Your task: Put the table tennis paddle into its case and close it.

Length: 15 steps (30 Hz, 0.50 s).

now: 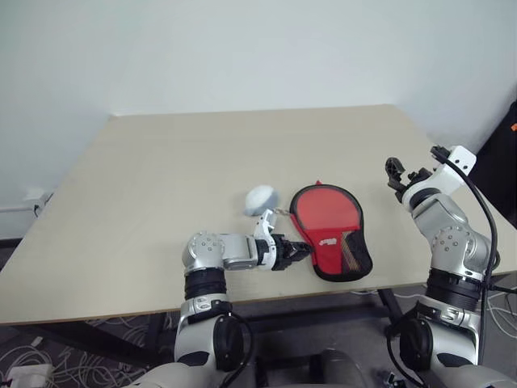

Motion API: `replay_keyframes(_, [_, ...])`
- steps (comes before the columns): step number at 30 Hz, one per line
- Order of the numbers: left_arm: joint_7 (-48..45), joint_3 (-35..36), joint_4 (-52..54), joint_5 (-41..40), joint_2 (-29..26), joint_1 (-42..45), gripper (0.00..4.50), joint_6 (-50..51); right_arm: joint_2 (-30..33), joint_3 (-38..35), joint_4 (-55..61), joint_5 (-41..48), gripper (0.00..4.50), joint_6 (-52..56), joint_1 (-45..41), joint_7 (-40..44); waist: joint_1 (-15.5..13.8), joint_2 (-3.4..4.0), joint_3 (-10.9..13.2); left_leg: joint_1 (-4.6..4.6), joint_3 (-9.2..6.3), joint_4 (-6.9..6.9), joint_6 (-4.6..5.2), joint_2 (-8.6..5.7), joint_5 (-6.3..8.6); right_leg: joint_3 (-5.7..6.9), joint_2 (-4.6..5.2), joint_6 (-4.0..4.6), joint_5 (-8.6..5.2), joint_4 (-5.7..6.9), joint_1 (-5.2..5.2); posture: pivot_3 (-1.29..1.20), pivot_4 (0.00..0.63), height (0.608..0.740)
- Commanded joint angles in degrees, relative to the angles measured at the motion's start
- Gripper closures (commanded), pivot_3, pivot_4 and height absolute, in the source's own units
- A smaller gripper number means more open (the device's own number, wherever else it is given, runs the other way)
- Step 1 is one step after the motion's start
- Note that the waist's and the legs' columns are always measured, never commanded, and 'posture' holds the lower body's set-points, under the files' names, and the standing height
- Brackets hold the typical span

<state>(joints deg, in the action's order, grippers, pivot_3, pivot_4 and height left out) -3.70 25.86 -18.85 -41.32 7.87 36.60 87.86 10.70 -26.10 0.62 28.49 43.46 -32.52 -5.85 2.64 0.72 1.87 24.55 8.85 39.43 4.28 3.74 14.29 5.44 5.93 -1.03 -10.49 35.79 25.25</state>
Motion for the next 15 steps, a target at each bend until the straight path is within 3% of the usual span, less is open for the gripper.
replay_keyframes(1, [-3.1, -3.4, 1.4, -0.6, 1.3, 2.4, 3.03, -2.0, 1.1, 0.6, 1.4, -0.5, 0.00, -1.5, -0.8, 0.3, 0.0, 0.00, 0.0, 0.00, 0.01, 0.00, 0.00, 0.00, 0.00, 0.00, 0.00, 0.00, 0.00, -0.01, -0.01, 0.00, 0.000, 0.724])
replay_keyframes(2, [-3.5, -3.9, 1.0, -0.4, 1.2, 2.6, 2.87, -2.6, 1.1, 0.7, 1.4, -0.6, 0.00, -1.4, -0.7, 0.2, 0.0, 0.00, 0.0, 0.00, 0.03, 0.00, 0.00, 0.00, 0.00, -0.01, 0.01, 0.00, 0.00, -0.01, -0.01, 0.00, 0.000, 0.724])
replay_keyframes(10, [-1.0, 0.1, -7.3, 0.2, 1.9, 6.5, 0.20, -5.3, 1.7, 0.3, 2.1, -0.4, 0.00, -1.1, -0.1, 0.0, 0.0, -0.01, 0.0, -0.02, -0.03, 0.02, 0.00, -0.01, 0.00, 0.02, 0.01, -0.12, -0.07, -0.02, -0.07, 0.00, 0.000, 0.724])
replay_keyframes(15, [-0.3, 0.8, -12.0, -0.2, 3.2, 8.4, 0.20, -8.8, 1.6, 0.4, 1.9, -0.4, 0.00, -1.4, 0.3, -0.2, -0.1, -0.01, 0.0, -0.05, -0.11, 0.12, 0.01, -0.01, 0.00, 0.10, 0.01, -0.13, -0.08, -0.02, -0.18, 0.00, 0.000, 0.724])
